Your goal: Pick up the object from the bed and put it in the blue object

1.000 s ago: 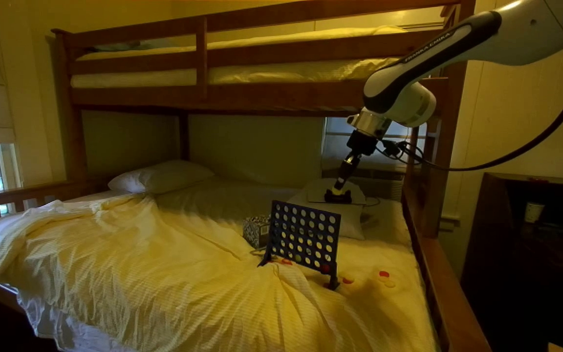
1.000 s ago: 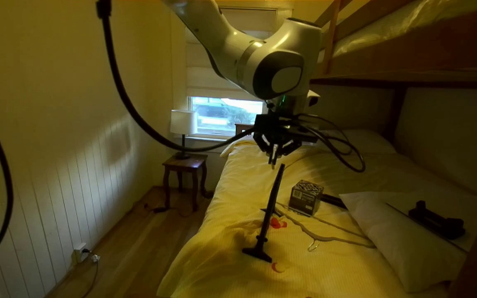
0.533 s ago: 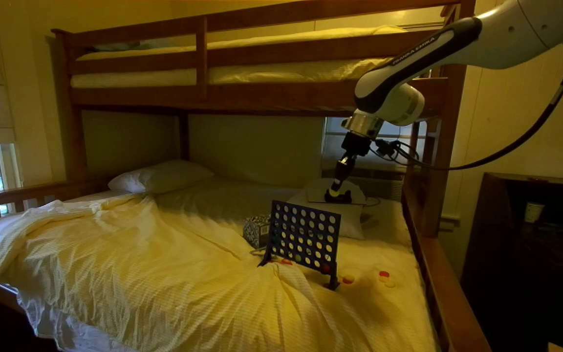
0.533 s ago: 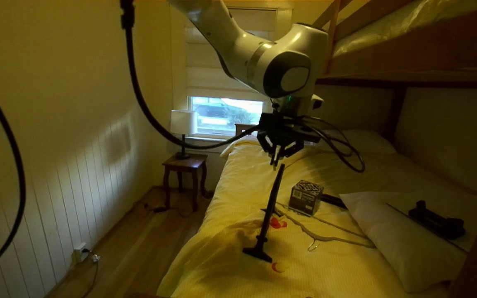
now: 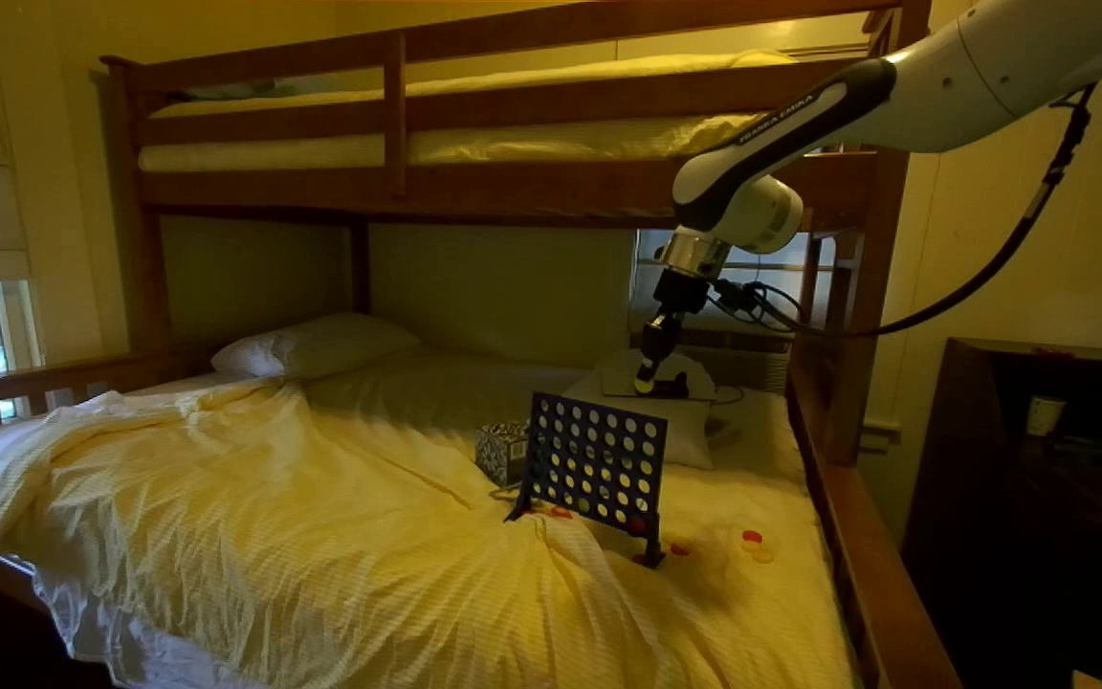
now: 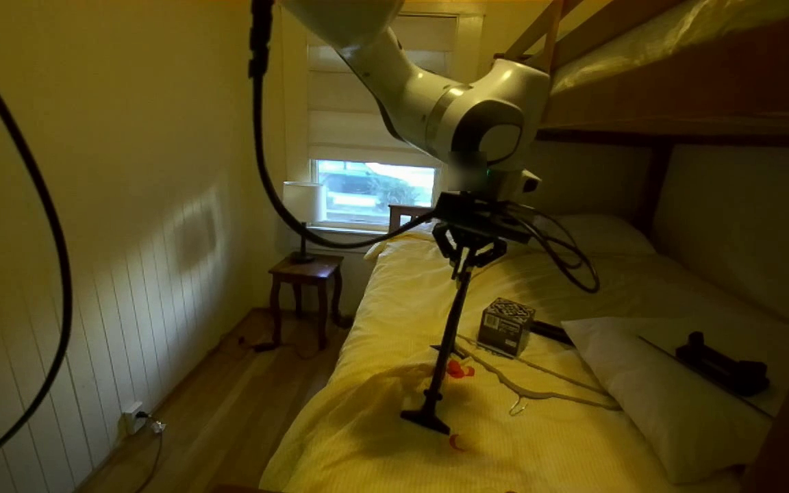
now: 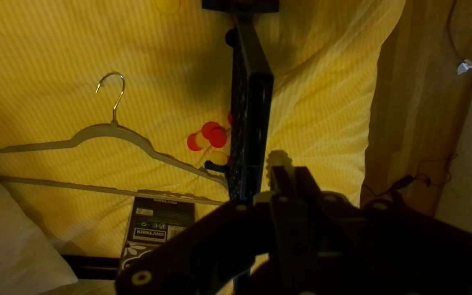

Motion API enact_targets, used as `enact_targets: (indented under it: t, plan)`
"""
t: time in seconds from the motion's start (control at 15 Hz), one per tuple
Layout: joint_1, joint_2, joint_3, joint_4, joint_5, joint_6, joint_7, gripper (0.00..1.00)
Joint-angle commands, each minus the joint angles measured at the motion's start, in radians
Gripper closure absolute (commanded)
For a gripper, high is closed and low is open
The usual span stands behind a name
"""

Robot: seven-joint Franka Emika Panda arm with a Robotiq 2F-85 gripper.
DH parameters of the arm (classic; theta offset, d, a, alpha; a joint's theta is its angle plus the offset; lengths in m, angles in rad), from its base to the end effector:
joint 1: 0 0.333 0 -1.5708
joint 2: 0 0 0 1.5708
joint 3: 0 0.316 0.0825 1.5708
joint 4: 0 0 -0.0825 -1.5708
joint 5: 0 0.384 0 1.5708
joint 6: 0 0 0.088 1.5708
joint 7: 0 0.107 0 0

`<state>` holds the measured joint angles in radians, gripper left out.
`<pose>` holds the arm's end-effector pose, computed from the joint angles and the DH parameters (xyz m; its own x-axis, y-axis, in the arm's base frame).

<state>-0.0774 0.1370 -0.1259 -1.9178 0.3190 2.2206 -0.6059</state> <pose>0.5983 -0.1105 0.4400 0.9421 0.2044 0.2659 0.2461 -0.9600 -0.1339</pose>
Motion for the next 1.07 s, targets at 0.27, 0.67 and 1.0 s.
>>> enact_targets:
  t: [0.27, 0.67, 1.0]
  plan:
    - [-0.053, 0.079, 0.050, 0.097, 0.025, -0.082, 0.058, 0.98]
    - [-0.073, 0.108, 0.065, 0.121, 0.026, -0.098, 0.084, 0.98]
    - [-0.080, 0.130, 0.075, 0.141, 0.023, -0.105, 0.088, 0.98]
